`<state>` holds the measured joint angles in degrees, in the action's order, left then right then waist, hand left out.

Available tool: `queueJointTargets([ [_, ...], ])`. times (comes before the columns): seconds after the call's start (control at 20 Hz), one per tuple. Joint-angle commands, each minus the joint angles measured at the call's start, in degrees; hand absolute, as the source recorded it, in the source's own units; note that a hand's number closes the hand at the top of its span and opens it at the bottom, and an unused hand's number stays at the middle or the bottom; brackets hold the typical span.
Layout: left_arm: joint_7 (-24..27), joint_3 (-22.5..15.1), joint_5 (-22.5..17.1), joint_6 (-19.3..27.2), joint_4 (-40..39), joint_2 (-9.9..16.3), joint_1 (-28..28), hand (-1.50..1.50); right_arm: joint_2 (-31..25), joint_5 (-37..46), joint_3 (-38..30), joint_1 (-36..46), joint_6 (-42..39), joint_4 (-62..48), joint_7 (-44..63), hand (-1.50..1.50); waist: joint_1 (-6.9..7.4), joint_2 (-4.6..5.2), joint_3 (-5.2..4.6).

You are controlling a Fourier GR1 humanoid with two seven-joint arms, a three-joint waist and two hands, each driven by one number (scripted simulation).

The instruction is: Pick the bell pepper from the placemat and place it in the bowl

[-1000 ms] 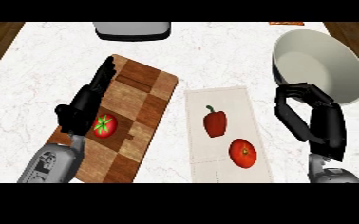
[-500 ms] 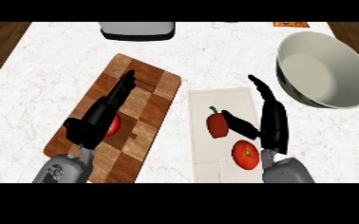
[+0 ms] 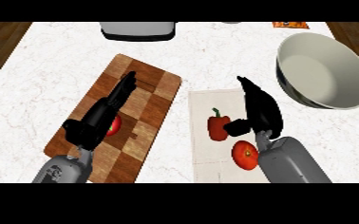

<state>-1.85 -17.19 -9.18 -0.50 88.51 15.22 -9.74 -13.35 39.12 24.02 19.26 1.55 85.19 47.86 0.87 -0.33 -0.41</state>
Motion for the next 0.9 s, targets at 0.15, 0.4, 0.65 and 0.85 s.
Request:
queueJointTargets([
  [0.15, -0.21, 0.67, 0.11, 0.12, -0.51, -0.3, -0.21, 0.0, 5.84, -12.36, -2.32, 10.07, -24.65, 0.55, 22.43, -1.5, -0.52, 0.07, 0.23],
  [0.4, 0.04, 1.02, 0.63, 0.35, -0.53, -0.72, -0.64, 0.0, 10.5, -17.67, -5.6, 18.89, -28.27, -2.66, 31.92, -1.5, -0.33, 0.18, 0.25],
  [0.65, -0.82, 0.1, 1.44, 0.56, 1.62, -0.77, 1.37, 0.0, 11.6, -17.35, -3.97, 17.64, -26.74, -6.19, 33.62, -1.5, -0.51, 0.06, 0.31],
  [0.85, 1.41, 0.7, 1.01, -0.39, 0.42, -1.42, 2.36, 0.0, 11.91, -15.56, -2.75, 17.05, -25.5, -5.1, 33.08, -1.5, -1.0, 0.11, 0.33],
])
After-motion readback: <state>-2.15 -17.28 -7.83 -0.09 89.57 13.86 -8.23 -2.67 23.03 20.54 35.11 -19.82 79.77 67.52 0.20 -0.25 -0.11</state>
